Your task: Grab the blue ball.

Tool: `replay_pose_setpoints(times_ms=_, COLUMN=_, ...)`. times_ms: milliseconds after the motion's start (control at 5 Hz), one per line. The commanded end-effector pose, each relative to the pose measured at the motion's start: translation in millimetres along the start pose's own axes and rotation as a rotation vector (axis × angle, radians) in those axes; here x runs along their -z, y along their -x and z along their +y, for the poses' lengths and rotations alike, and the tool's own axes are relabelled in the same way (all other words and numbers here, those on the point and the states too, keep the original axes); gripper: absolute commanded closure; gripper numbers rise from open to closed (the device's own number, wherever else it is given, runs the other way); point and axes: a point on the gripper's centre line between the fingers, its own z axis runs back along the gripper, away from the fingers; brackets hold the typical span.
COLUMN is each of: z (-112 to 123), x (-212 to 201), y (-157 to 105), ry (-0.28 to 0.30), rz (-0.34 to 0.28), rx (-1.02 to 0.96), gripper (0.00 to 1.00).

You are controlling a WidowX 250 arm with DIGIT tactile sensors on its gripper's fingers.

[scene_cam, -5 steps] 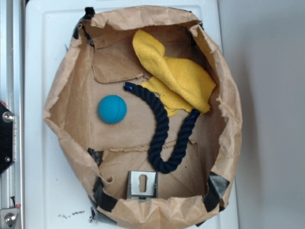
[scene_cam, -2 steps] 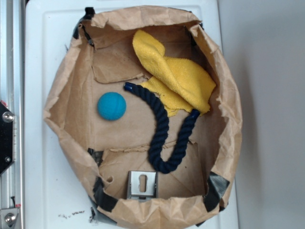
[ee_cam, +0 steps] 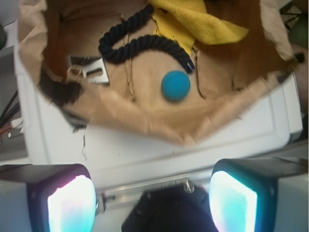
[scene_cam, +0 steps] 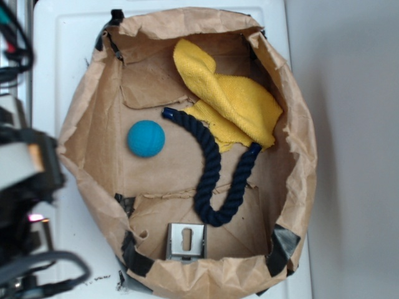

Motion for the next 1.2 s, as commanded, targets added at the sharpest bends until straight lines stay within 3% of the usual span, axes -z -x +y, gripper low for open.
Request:
replay_pose_setpoints(times_ms=0, z=17.3, x=30.1, y=-50.4, ry=0.034, rz=-0.045, rx=-0.008, gripper=0.0)
replay_pose_setpoints(times_ms=400, z=35.0, x=54.7, y=-66.7, ry=0.114, rz=-0.041, rx=0.01, gripper=0.0)
replay_pose_setpoints(times_ms=1000, z=40.5, x=110.5, y=-73.7, ry=0.008, rz=-0.029, rx=0.012, gripper=0.0)
